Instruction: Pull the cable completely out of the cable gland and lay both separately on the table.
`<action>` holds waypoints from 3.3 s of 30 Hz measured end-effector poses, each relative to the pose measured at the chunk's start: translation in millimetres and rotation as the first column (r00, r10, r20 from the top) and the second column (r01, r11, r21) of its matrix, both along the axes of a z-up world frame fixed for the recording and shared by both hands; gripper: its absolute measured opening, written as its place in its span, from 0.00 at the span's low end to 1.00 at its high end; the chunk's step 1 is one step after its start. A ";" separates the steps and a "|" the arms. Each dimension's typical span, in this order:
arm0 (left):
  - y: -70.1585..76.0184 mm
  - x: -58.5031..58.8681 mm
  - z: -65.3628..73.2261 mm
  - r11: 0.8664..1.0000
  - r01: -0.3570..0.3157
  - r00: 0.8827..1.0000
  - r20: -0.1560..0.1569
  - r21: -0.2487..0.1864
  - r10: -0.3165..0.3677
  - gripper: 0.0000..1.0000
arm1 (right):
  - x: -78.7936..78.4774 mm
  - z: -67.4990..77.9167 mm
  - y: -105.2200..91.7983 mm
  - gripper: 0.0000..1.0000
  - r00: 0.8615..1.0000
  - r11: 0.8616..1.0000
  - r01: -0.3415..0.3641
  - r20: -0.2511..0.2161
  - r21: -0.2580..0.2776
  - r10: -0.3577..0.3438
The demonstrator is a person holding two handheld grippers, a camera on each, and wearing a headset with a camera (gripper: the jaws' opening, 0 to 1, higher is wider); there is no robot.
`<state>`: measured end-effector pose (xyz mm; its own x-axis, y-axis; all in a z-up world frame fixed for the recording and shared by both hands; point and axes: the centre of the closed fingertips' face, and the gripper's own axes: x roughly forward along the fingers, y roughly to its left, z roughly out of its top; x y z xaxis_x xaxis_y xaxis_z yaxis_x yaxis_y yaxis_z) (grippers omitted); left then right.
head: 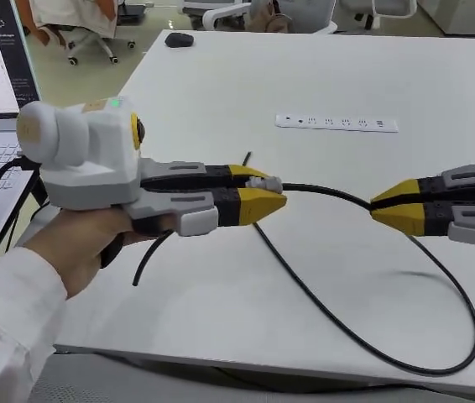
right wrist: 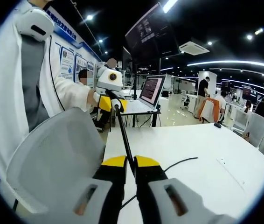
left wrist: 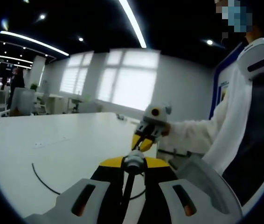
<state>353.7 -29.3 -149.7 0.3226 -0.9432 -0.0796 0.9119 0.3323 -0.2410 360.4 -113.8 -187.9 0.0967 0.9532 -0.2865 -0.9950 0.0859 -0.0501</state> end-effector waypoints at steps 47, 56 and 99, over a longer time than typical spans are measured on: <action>-23.4 -11.4 0.5 0.997 0.080 0.997 -0.011 0.006 -0.080 0.17 | -27.3 40.3 68.2 0.06 0.963 0.970 -0.241 0.129 0.033 0.235; -21.3 -13.3 1.4 0.996 0.087 0.996 0.001 0.014 -0.087 0.17 | -31.8 38.4 68.2 0.03 0.963 0.967 -0.251 0.110 0.043 0.245; 4.7 -6.0 -2.1 1.000 0.017 1.000 -0.002 0.022 -0.017 0.17 | -11.1 9.7 16.8 0.05 0.997 0.998 -0.070 0.042 0.005 0.070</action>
